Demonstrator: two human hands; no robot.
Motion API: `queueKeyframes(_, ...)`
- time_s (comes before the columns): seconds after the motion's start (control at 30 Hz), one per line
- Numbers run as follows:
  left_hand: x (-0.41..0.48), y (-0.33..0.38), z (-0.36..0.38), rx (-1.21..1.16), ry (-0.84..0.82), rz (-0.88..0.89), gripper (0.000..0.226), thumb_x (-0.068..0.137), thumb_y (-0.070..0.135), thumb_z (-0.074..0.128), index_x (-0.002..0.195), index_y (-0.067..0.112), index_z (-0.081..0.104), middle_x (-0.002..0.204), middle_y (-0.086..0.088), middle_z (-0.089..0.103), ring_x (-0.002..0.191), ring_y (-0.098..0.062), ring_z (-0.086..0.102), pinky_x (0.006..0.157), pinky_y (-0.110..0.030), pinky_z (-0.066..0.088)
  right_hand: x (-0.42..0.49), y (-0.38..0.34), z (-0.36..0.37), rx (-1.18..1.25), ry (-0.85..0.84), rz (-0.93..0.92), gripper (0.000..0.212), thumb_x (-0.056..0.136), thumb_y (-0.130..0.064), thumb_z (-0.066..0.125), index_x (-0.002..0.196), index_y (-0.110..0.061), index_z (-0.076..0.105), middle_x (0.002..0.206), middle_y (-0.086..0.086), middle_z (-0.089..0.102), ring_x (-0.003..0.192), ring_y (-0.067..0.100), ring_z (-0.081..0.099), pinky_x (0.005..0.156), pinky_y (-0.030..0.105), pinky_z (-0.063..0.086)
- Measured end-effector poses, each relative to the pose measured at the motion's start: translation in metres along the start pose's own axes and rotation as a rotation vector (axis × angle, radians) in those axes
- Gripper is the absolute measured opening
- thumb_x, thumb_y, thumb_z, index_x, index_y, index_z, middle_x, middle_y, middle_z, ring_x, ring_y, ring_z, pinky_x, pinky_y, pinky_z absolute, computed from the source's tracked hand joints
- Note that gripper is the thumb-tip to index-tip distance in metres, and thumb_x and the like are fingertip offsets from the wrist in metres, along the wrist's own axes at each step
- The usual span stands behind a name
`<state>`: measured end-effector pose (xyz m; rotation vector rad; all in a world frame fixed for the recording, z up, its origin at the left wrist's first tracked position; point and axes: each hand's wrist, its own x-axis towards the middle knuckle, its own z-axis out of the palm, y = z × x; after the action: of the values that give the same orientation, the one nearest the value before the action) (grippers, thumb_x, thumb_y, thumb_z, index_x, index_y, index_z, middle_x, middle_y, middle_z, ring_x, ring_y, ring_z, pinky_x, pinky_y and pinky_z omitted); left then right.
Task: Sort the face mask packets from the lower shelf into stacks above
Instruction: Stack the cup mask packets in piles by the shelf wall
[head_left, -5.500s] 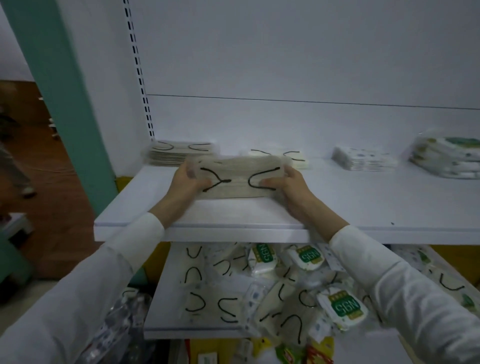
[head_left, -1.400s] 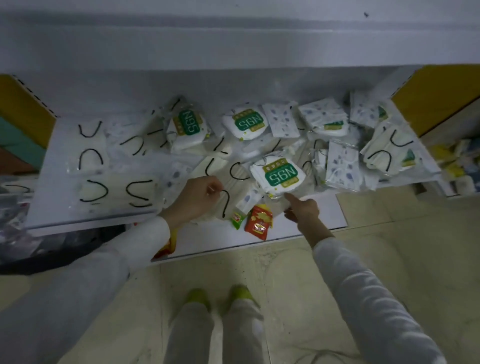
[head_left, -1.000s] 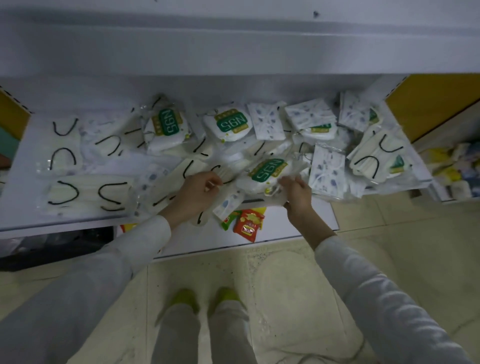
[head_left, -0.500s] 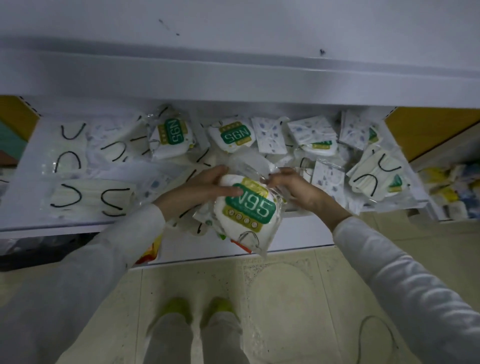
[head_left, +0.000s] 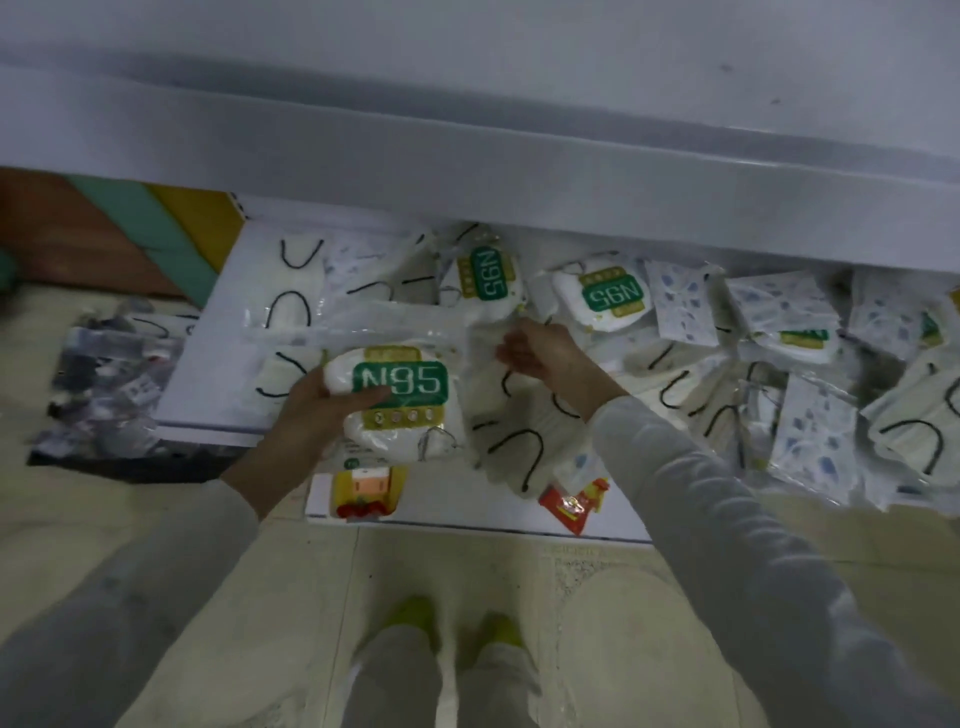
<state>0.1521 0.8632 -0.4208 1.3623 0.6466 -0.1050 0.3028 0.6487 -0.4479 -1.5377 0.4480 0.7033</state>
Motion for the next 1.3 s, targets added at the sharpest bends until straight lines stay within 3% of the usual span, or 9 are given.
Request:
queueKeyframes(0.13, 0.009, 0.005, -0.049, -0.042, 0.101, 0.034, 0.029, 0.077, 0.001, 0.069, 0.1, 0.018, 0.065, 0.094, 0.002, 0.072, 0.091, -0.017, 0.068, 0.072, -0.029, 0.058, 0.031, 0.011, 0.049, 0.097, 0.16, 0.043, 0.023, 0.09, -0.026, 0.064, 0.091, -0.005, 0.054, 0.075, 0.01, 0.062, 0.06, 0.021, 0.062, 0.056, 0.029, 0.054)
queueKeyframes(0.4, 0.022, 0.006, -0.078, -0.079, 0.12, 0.038, 0.033, 0.076, 0.008, 0.071, 0.107, 0.018, 0.064, 0.104, -0.004, 0.071, 0.097, -0.021, 0.067, 0.083, -0.04, 0.054, 0.063, 0.016, 0.08, 0.284, 0.383, 0.007, 0.024, 0.083, -0.022, 0.071, 0.098, -0.006, 0.062, 0.092, 0.005, 0.063, 0.08, 0.021, 0.06, 0.071, 0.031, 0.053)
queueKeyframes(0.5, 0.024, 0.005, -0.075, -0.105, 0.104, 0.031, 0.032, 0.078, 0.008, 0.069, 0.109, 0.017, 0.063, 0.105, -0.004, 0.07, 0.097, -0.021, 0.067, 0.081, -0.04, 0.054, 0.054, 0.01, 0.077, 0.338, 0.368, -0.021, 0.016, 0.083, -0.02, 0.072, 0.08, -0.015, 0.057, 0.076, 0.002, 0.056, 0.062, 0.015, 0.049, 0.053, 0.026, 0.044)
queueKeyframes(0.67, 0.029, 0.004, -0.056, -0.192, 0.077, -0.028, 0.021, 0.088, 0.015, 0.062, 0.108, 0.019, 0.063, 0.101, -0.003, 0.071, 0.092, -0.02, 0.068, 0.073, -0.036, 0.055, 0.026, -0.002, 0.049, 0.526, 0.378, -0.134, 0.004, 0.085, -0.011, 0.063, 0.086, -0.01, 0.06, 0.081, 0.005, 0.057, 0.073, 0.018, 0.056, 0.057, 0.023, 0.051)
queueKeyframes(0.77, 0.034, 0.001, -0.039, -0.247, 0.122, -0.091, 0.028, 0.088, 0.022, 0.063, 0.115, 0.016, 0.062, 0.104, -0.006, 0.07, 0.093, -0.023, 0.067, 0.073, -0.036, 0.055, 0.002, -0.011, 0.019, 0.577, 0.29, -0.299, 0.023, 0.086, -0.006, 0.056, 0.067, -0.017, 0.053, 0.063, 0.0, 0.049, 0.06, 0.014, 0.047, 0.053, 0.022, 0.041)
queueKeyframes(0.93, 0.031, 0.008, 0.001, -0.442, 0.008, -0.231, 0.03, 0.095, 0.031, 0.048, 0.11, 0.01, 0.063, 0.102, -0.012, 0.068, 0.089, -0.025, 0.065, 0.064, -0.032, 0.059, -0.045, -0.025, -0.01, 0.337, -0.115, -0.541, 0.032, 0.076, 0.002, 0.064, 0.053, -0.02, 0.059, 0.048, -0.006, 0.046, 0.045, 0.006, 0.04, 0.05, 0.018, 0.031)
queueKeyframes(1.1, 0.019, 0.013, 0.03, -0.545, -0.175, -0.169, 0.051, 0.096, 0.052, 0.032, 0.112, 0.019, 0.067, 0.102, -0.006, 0.072, 0.091, -0.021, 0.07, 0.077, -0.034, 0.057, -0.062, -0.011, 0.004, -0.107, -0.185, -0.507, 0.028, 0.085, 0.014, 0.056, 0.071, -0.01, 0.051, 0.051, -0.013, 0.054, 0.047, -0.002, 0.047, 0.049, 0.012, 0.038)
queueKeyframes(1.2, 0.02, 0.004, 0.025, -0.539, -0.132, -0.221, 0.057, 0.089, 0.065, 0.033, 0.109, 0.025, 0.067, 0.09, -0.002, 0.074, 0.076, -0.018, 0.071, 0.062, -0.028, 0.056, -0.061, -0.001, 0.0, -0.187, -0.198, -0.525, 0.027, 0.087, 0.011, 0.056, 0.07, -0.009, 0.048, 0.051, -0.012, 0.05, 0.047, 0.002, 0.044, 0.05, 0.013, 0.038)
queueKeyframes(1.3, 0.021, 0.002, 0.025, -0.5, -0.191, -0.198, 0.058, 0.089, 0.066, 0.033, 0.109, 0.024, 0.069, 0.096, -0.004, 0.073, 0.085, -0.02, 0.07, 0.072, -0.033, 0.055, -0.061, 0.006, -0.005, -0.256, -0.233, -0.532, 0.025, 0.088, 0.008, 0.057, 0.072, -0.008, 0.049, 0.057, -0.005, 0.05, 0.053, 0.006, 0.047, 0.056, 0.016, 0.042)
